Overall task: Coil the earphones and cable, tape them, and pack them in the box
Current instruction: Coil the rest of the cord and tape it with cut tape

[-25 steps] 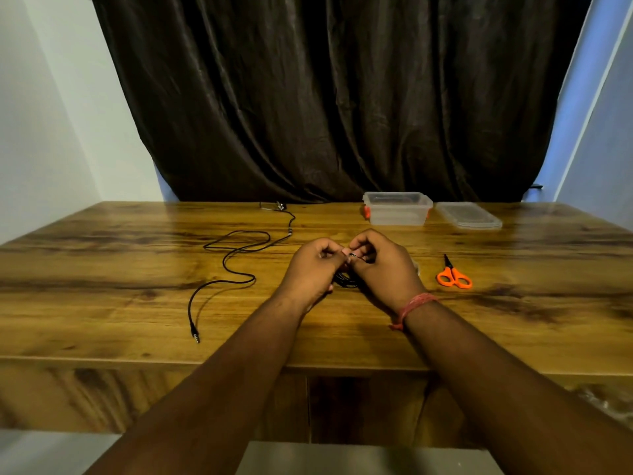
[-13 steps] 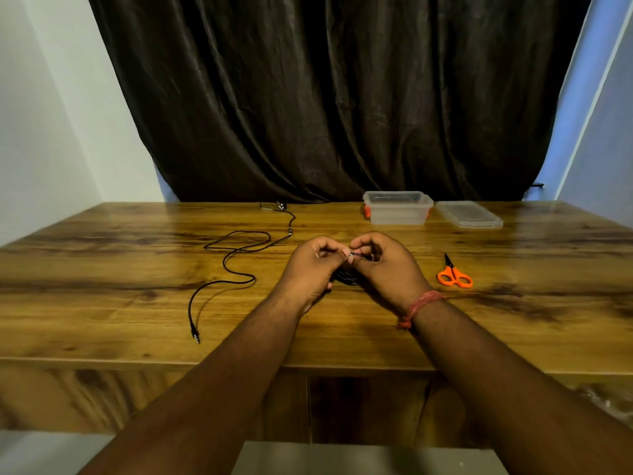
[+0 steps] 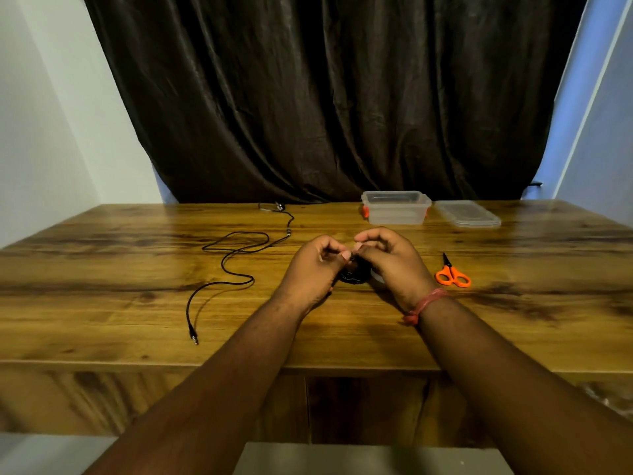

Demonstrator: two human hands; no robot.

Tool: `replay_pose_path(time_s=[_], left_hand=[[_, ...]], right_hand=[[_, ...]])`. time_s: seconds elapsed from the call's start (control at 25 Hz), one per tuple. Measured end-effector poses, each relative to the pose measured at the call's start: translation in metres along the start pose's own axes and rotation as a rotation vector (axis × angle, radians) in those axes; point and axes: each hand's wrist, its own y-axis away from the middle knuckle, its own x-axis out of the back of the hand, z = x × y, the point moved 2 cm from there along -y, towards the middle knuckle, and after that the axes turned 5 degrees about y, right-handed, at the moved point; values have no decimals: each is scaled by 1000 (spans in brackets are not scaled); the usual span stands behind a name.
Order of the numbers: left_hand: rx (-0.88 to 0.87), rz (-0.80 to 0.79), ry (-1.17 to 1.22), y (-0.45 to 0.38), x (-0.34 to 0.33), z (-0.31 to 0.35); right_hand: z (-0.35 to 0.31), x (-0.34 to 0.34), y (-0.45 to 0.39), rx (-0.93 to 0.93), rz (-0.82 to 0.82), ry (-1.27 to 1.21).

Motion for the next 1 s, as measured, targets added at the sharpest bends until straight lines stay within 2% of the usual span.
replay_pose_path(time_s=[0.12, 0.32, 0.64, 0.84, 1.0], left_hand=[[-82, -64, -28, 2, -2, 2], [-87, -114, -17, 6, -3, 4], [-34, -134, -31, 10, -6, 5], [-65, -123, 0, 11, -7, 7], [-72, -111, -34, 11, -6, 7]], right_hand=[[-2, 5, -1, -14, -10, -68], [-1, 8, -1, -107, -76, -162], [2, 9, -1, -57, -51, 1], [5, 6, 0, 21, -13, 216], [3, 7, 1, 64, 28, 297]])
